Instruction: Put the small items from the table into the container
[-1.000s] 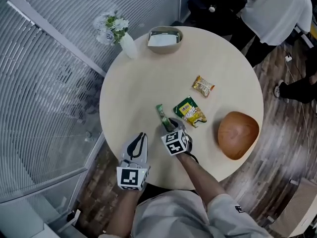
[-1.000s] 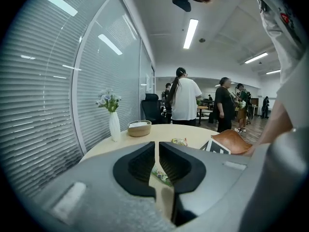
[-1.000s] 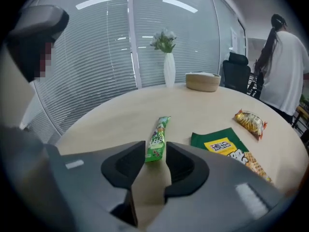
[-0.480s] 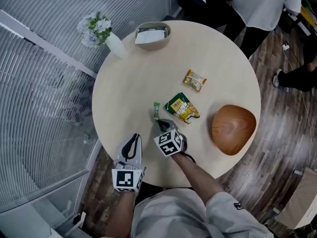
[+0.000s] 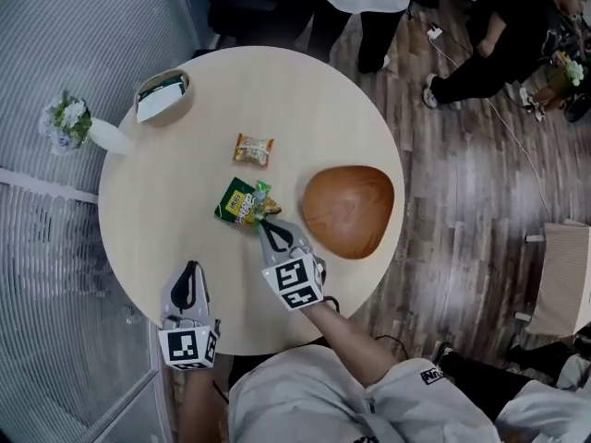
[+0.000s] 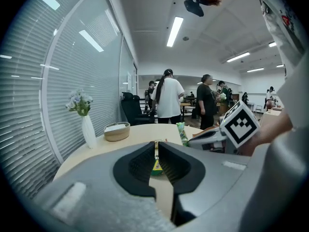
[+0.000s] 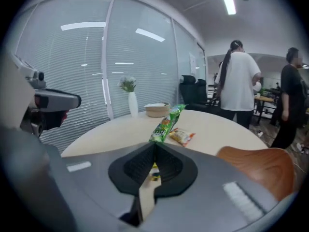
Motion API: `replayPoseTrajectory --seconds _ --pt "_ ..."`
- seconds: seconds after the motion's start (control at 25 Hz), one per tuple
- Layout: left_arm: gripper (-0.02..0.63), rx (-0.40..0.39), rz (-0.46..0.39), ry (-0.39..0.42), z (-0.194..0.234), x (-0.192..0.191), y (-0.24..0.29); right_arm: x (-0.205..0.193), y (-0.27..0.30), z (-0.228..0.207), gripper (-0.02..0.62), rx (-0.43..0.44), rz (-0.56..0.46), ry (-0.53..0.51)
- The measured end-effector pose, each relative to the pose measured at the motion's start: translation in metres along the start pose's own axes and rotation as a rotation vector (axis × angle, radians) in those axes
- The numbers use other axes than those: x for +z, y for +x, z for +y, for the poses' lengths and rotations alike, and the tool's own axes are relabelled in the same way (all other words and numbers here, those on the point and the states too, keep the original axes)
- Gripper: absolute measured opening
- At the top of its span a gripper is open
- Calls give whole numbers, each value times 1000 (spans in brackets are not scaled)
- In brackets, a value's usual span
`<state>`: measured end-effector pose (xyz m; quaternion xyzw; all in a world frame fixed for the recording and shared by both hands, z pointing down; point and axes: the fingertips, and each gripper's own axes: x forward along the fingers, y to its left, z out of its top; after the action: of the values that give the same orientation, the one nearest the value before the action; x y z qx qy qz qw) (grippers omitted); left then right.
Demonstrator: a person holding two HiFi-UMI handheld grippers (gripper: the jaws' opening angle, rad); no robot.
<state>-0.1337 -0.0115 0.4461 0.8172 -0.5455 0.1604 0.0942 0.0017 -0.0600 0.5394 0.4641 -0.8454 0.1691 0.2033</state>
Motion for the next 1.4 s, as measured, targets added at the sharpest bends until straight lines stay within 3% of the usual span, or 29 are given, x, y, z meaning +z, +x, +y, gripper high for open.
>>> replayPoseTrajectory --seconds 0.12,0.28,0.56,0.84,1.08,1.4 --pt "15 -56 -7 24 -21 10 12 6 -41 -63 5 -137 -24 26" --pt "14 -121 -13 49 -43 22 27 -12 -84 -131 5 -277 25 81" --pt "14 -157 -9 70 -63 23 33 -61 -106 -181 6 -328 181 157" --pt "15 -147 12 96 -57 22 34 -71 -112 -191 46 -379 174 179" --pt "19 -114 20 73 -51 12 35 -38 -102 -159 26 -328 62 109" --pt "12 -32 35 -16 -31 -3 31 -6 -40 -65 12 -104 21 8"
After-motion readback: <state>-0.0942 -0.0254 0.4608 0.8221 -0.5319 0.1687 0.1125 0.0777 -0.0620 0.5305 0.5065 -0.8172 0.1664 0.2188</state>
